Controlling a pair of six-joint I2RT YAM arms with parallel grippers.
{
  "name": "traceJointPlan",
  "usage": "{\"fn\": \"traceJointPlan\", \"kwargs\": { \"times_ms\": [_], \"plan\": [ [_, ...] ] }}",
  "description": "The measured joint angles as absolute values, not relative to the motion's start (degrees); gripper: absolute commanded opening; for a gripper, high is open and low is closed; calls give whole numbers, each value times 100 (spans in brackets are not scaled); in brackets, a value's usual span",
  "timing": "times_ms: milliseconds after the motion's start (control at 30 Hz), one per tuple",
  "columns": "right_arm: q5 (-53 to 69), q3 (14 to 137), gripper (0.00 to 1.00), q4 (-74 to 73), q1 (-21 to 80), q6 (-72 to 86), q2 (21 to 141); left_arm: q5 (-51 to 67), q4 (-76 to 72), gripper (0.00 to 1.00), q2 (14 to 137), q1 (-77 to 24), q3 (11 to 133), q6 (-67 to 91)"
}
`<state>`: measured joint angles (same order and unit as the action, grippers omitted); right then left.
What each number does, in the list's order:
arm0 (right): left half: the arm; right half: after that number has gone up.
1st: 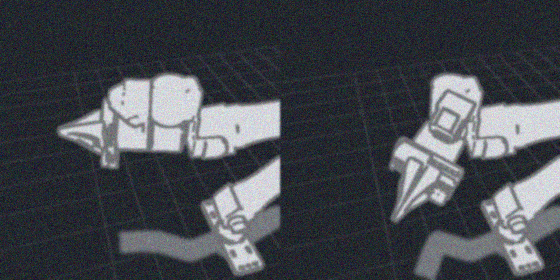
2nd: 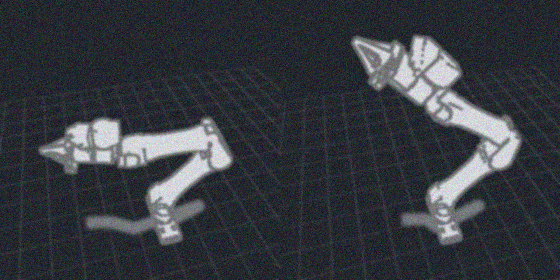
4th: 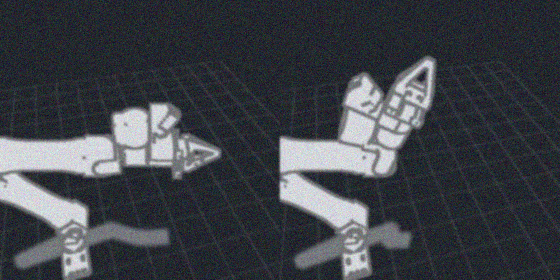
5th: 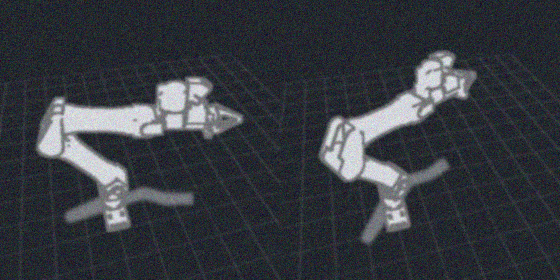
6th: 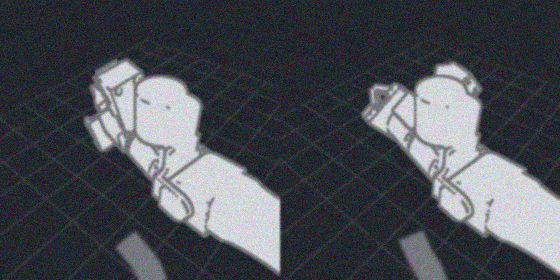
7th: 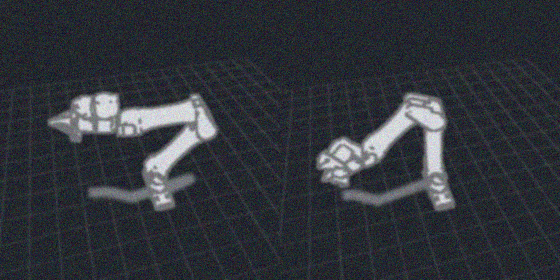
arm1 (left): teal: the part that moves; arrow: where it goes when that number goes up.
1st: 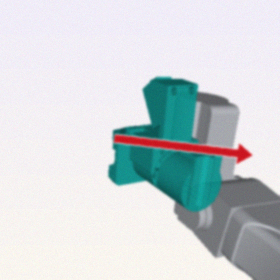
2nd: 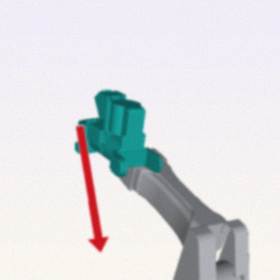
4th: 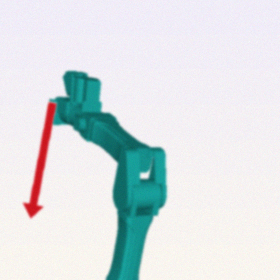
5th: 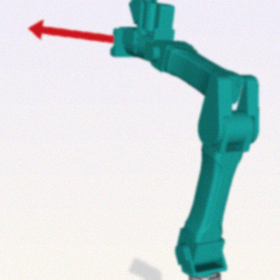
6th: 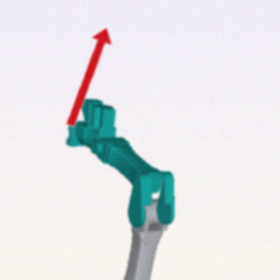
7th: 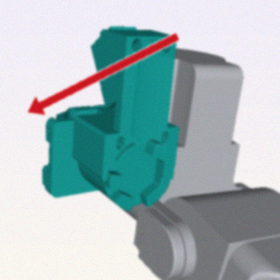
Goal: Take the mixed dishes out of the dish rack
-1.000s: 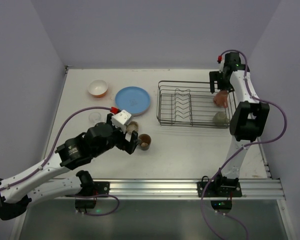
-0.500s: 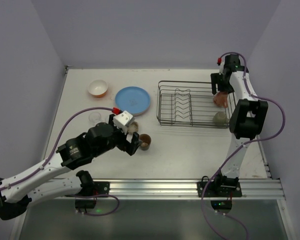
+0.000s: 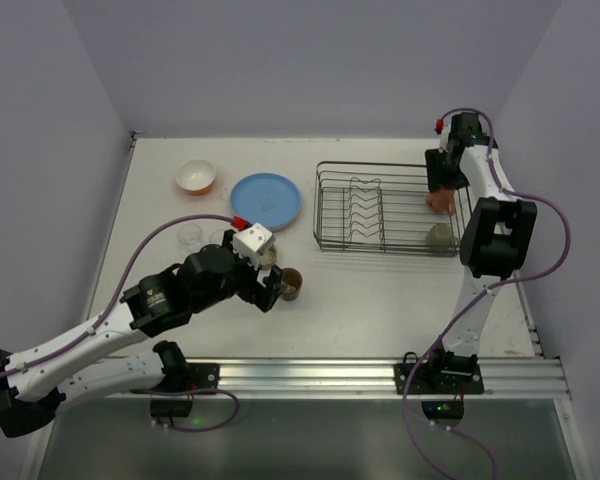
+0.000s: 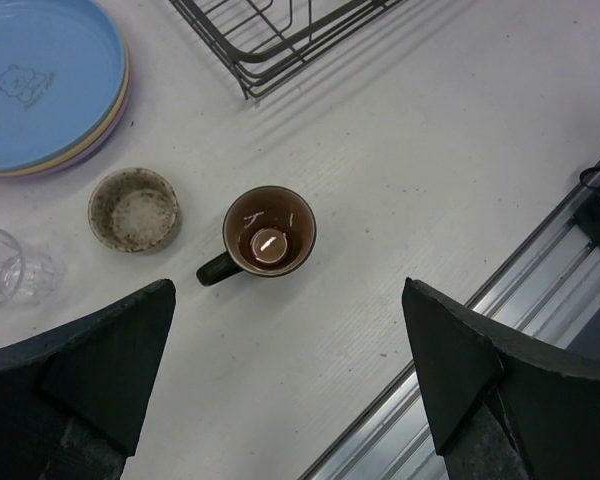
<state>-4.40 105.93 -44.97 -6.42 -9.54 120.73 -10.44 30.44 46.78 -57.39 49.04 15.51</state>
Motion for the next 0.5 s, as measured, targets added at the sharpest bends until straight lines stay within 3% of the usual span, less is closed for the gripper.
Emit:
{"fn": "traceJointPlan", "kwargs": {
  "times_ms": [100, 133, 300, 500],
  "plan": [
    [-425, 10593, 30, -4493, -642, -956, 12073, -1044, 3044, 100, 4733, -5739, 4901, 1551],
    [-392, 10593, 21, -4491, -642, -956, 12073, -1044, 3044, 100, 4744, -5739, 4899, 1551],
    [-296, 10569, 3, -4429, -646, -952, 12060, -1046, 3044, 100, 4753, -5739, 4899, 1551],
    [-215, 10440, 0, -4292, -646, -904, 11981, -1048, 3046, 100, 4781, -5732, 4899, 1551]
  ]
}}
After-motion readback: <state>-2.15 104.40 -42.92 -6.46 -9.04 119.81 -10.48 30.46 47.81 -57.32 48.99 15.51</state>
